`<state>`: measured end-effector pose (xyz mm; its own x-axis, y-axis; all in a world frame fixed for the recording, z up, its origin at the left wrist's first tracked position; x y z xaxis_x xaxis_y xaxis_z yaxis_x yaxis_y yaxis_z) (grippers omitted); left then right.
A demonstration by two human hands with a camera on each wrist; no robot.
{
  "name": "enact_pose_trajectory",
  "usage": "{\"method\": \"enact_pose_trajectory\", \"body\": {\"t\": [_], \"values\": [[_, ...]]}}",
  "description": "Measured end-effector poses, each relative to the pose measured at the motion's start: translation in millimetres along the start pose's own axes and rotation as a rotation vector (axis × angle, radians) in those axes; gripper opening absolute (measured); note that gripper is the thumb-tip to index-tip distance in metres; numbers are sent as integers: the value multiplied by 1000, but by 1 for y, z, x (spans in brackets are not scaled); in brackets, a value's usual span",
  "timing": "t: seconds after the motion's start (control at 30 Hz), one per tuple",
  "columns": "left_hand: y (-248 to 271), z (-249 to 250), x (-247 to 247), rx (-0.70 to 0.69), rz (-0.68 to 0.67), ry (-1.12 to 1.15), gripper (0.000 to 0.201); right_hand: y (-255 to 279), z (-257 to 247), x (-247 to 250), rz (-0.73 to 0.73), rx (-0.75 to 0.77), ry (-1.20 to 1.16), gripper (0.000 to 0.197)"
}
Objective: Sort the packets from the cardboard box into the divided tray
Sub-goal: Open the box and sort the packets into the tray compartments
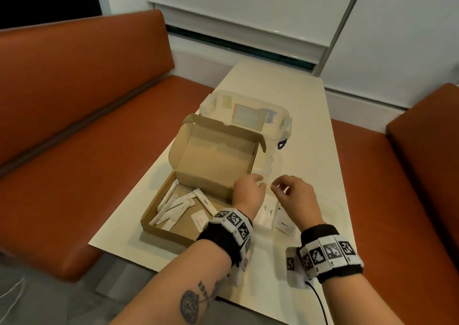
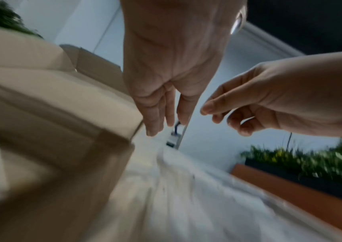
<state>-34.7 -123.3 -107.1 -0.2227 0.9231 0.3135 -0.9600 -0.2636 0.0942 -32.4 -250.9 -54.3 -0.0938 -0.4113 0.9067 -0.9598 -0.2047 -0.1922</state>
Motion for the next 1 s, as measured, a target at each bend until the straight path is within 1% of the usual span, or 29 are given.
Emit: {"method": "enact_pose_trajectory", "body": {"t": [0.07,0.17,0.23,0.27,0.33,0.4,0.47,0.53,0.6,0.7,0.77,0.87,0.93,1.0], "values": [[-1,12,30,-20,96,74,25,0,-31,-1,-22,24,-63,5],[-5,8,85,20,238,142,18,3,-84,-22,-143,112,-110,6],[-7,-7,125,80,316,74,14,9,-117,-47,-264,166,-92,6],[-7,-17,143,121,335,-22,13,11,-130,-61,-324,182,-70,5],[-6,-39,167,227,299,-243,11,16,-148,-87,-425,190,5,6],[-4,-58,171,298,173,-421,17,18,-156,-107,-484,194,119,15],[1,-69,164,302,60,-537,18,20,-157,-122,-526,183,210,20],[7,-73,159,274,25,-644,16,23,-153,-135,-572,144,278,20],[10,-75,152,254,12,-732,19,25,-148,-142,-623,103,334,22],[13,-84,142,287,-6,-792,34,26,-145,-148,-674,56,360,28],[15,-88,144,338,26,-811,43,28,-142,-154,-699,28,360,27],[13,-91,146,377,54,-820,54,29,-136,-158,-684,-33,303,29],[11,-92,147,398,47,-832,56,28,-132,-157,-667,-60,280,37],[10,-97,145,423,14,-819,47,27,-127,-157,-668,-94,263,48]]}}
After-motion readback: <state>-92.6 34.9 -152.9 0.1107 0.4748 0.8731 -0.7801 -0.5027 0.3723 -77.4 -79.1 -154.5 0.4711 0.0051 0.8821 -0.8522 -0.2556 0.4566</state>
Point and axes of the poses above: each hand's wrist, its own y-axis away from the middle knuckle, its own x-axis out of the back of the hand, z = x × y, the point moved 10 cm from there along -y, towards the middle knuckle, and after that the axes turned 8 degrees about y, right-handed, at the moved point
